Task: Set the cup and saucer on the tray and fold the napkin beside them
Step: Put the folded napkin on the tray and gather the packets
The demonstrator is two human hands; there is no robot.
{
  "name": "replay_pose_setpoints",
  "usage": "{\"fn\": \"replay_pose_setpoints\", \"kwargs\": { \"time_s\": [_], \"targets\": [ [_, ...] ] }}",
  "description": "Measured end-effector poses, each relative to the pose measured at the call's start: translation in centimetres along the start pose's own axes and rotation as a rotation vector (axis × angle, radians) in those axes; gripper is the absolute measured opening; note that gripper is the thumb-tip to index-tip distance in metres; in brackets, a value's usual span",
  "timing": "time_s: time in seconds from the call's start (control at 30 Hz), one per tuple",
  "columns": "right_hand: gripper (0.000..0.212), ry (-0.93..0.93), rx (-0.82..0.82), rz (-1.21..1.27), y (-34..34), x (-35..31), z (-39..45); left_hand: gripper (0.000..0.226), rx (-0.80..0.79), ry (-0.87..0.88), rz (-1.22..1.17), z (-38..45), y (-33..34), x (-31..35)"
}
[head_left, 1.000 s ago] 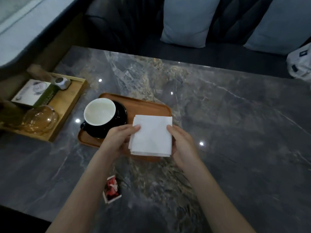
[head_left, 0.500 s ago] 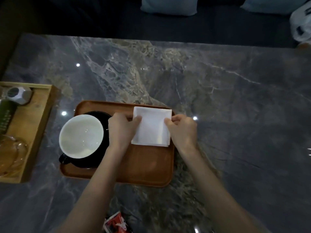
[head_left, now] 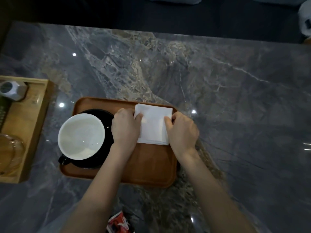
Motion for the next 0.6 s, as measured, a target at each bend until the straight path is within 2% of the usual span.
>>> {"fn": "replay_pose_setpoints", "kwargs": {
  "time_s": [0.13,0.23,0.33,0.47,0.6],
  "targets": [
    [0.031,-0.018,-0.027,0.003,-0.1,0.0,0.2,0.030,-0.037,0.008,0.072,0.2,0.2,0.4],
    [0.030,-0.014,-0.113,0.029,-0.6,0.1,0.0,0.028,-0.042,0.039,0.060,-0.3,-0.4,0.7],
    [0.042,-0.033,-0.212,0.105,-1.6,0.0,-0.9,0.032,0.000,0.139,-0.014,-2.0,-1.8,0.7],
    [0.049,-0.246,-0.242,0.064,-2.8,-0.4,-4.0,0.031,-0.010,0.291,-0.129,-5.0,-4.2,0.5],
    [0.044,-0.423,-0.223,0.024,-4.0,-1.1,-7.8,0.023,-0.023,0.341,-0.123,-8.3,-6.4,-1.1]
  ]
}}
Point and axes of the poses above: each hand's wrist, its own z-axis towards the middle knuckle, its own y-axis out of the palm, x = y × z, the point moved 3 cm from there along z, towards the middle knuckle
